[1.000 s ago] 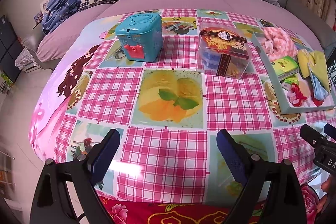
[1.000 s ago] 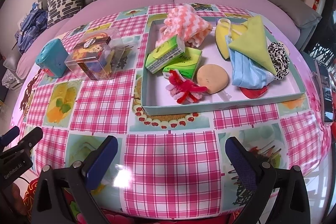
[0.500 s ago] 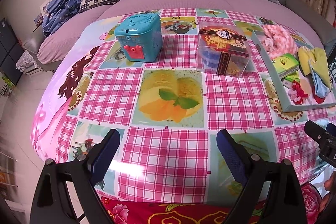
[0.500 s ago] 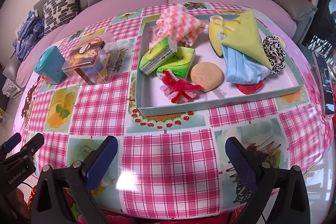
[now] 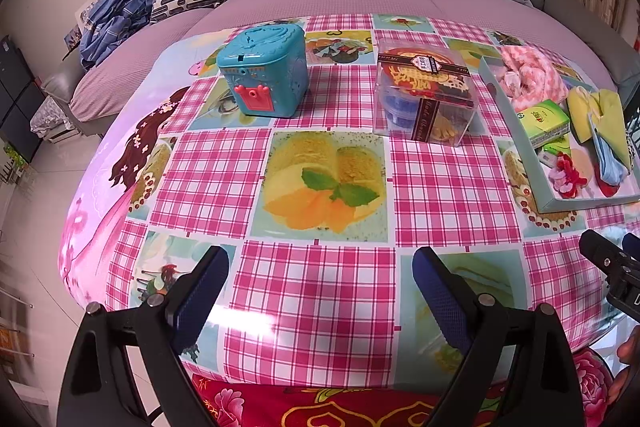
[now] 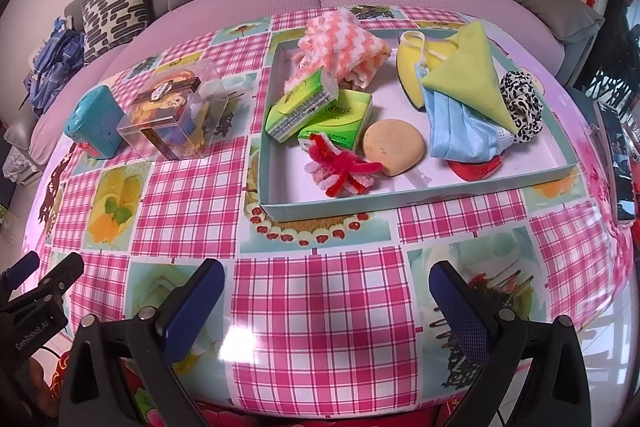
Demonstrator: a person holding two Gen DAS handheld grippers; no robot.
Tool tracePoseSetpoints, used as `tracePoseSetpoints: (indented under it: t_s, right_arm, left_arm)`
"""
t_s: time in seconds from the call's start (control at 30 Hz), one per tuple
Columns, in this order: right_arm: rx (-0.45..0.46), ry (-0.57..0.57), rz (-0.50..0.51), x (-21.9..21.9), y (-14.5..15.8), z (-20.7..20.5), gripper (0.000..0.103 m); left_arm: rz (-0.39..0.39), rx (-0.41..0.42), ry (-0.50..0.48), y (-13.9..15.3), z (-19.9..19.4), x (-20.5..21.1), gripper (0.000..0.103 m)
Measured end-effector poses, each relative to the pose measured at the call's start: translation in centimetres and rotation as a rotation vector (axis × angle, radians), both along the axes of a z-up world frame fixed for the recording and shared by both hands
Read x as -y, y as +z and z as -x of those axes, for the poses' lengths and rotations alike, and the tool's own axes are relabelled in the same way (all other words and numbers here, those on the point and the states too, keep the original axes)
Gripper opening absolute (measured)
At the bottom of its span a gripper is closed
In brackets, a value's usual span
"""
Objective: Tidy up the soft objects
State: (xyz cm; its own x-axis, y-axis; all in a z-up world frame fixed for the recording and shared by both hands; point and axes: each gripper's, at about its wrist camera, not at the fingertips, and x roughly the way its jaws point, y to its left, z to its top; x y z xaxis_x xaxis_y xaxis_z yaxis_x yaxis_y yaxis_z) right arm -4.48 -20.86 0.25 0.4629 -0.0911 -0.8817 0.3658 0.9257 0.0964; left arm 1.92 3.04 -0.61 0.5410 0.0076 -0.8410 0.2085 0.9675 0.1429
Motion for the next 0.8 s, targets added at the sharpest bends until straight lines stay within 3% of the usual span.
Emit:
tracePoseSetpoints:
  t_s: [0.8]
  right_arm:
    - [-0.010, 0.021, 0.032, -0.14, -0.08, -0.20, 0.103]
  left_arm:
    - [0.010, -0.011, -0.005, -0.08, -0.05, 0.01, 0.093]
